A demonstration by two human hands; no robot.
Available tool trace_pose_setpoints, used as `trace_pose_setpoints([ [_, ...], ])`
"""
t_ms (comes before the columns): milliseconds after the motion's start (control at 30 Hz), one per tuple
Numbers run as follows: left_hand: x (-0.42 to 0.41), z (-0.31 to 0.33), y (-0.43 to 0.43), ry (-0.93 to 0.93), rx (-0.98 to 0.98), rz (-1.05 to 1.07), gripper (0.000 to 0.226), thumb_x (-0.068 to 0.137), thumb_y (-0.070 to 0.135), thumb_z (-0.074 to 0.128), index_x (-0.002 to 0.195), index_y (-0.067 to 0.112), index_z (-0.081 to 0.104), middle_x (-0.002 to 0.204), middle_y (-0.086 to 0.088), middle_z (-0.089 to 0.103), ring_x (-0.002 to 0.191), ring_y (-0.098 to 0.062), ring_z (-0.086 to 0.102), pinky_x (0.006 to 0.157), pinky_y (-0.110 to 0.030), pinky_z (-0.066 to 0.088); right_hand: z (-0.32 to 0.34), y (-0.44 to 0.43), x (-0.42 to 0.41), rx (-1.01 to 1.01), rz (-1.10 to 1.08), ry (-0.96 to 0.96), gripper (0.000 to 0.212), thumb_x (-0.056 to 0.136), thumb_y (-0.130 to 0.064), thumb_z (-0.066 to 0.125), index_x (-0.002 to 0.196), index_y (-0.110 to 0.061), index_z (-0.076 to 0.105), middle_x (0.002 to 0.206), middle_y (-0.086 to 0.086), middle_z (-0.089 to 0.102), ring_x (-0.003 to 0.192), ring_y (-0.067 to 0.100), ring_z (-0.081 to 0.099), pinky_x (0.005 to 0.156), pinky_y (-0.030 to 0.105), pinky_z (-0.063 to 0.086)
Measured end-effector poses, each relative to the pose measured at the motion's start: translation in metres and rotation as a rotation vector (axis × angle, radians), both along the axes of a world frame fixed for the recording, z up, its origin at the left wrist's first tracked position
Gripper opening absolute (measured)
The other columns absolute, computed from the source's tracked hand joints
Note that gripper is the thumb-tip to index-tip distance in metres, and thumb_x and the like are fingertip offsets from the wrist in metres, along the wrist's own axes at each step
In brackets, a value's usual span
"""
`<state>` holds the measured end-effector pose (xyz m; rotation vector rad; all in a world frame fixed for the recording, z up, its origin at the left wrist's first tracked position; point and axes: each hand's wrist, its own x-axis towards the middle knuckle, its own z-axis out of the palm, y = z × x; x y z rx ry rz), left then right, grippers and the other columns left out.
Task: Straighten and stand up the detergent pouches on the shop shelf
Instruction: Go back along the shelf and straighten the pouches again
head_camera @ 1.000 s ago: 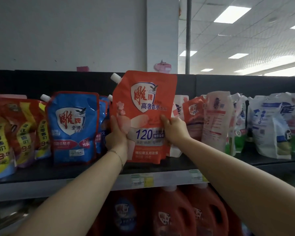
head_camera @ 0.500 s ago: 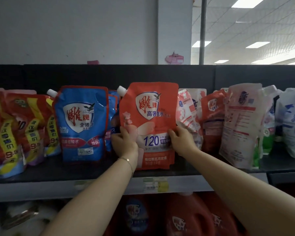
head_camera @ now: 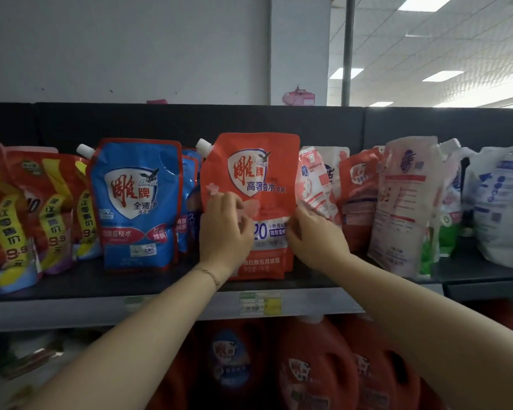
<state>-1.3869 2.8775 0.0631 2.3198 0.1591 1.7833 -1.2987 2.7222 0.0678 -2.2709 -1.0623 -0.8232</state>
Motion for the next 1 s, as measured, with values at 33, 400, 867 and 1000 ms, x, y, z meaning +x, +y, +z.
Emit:
trace_pose_setpoints([
  [33, 0.001, -0.001, -0.005, 0.044, 0.092, -0.002, 0.014, 0.082, 0.009, 0.059, 0.086, 0.015, 0.047, 0.087, 0.001, 0.047, 0.081, -0.015, 0.044, 0.071, -0.029, 0.04, -0.001, -0.004, 0.0, -0.058, -0.007, -0.054, 0.018, 0.097, -0.033, 0.046, 0.099, -0.015, 0.05, 0.094, 0.0, 0.062, 0.076, 0.024, 0.061, 0.064, 0.035, 0.05],
  [400, 0.043, -0.016, -0.079, 0.415, 0.349, -0.18, 0.014, 0.089, 0.018, 0.051, 0.102, 0.014, 0.051, 0.1, -0.002, 0.051, 0.091, -0.021, 0.051, 0.067, -0.029, 0.041, -0.019, -0.073, 0.028, -0.172, -0.095, 0.036, 0.013, 0.093, -0.031, 0.05, 0.102, -0.022, 0.051, 0.102, -0.005, 0.058, 0.087, 0.022, 0.06, 0.071, 0.035, 0.05],
  [867, 0.178, 0.018, -0.138, 0.462, 0.008, -0.067, 0.033, 0.092, 0.018, 0.054, 0.123, 0.009, 0.048, 0.129, -0.012, 0.049, 0.117, -0.03, 0.049, 0.097, -0.042, 0.046, -0.005, -0.117, 0.083, -0.728, -0.169, -0.309, 0.034, 0.092, -0.034, 0.051, 0.12, -0.02, 0.064, 0.123, 0.002, 0.061, 0.116, 0.024, 0.052, 0.099, 0.038, 0.04],
  [1000, 0.195, 0.031, -0.15, 0.399, -0.212, -0.144, 0.055, 0.092, 0.013, 0.058, 0.137, 0.005, 0.028, 0.135, -0.017, 0.043, 0.122, -0.033, 0.05, 0.099, -0.042, 0.047, 0.005, -0.108, 0.086, -0.863, -0.236, -0.294, 0.034, 0.096, -0.035, 0.049, 0.124, -0.019, 0.059, 0.129, 0.004, 0.058, 0.12, 0.026, 0.049, 0.102, 0.04, 0.032],
])
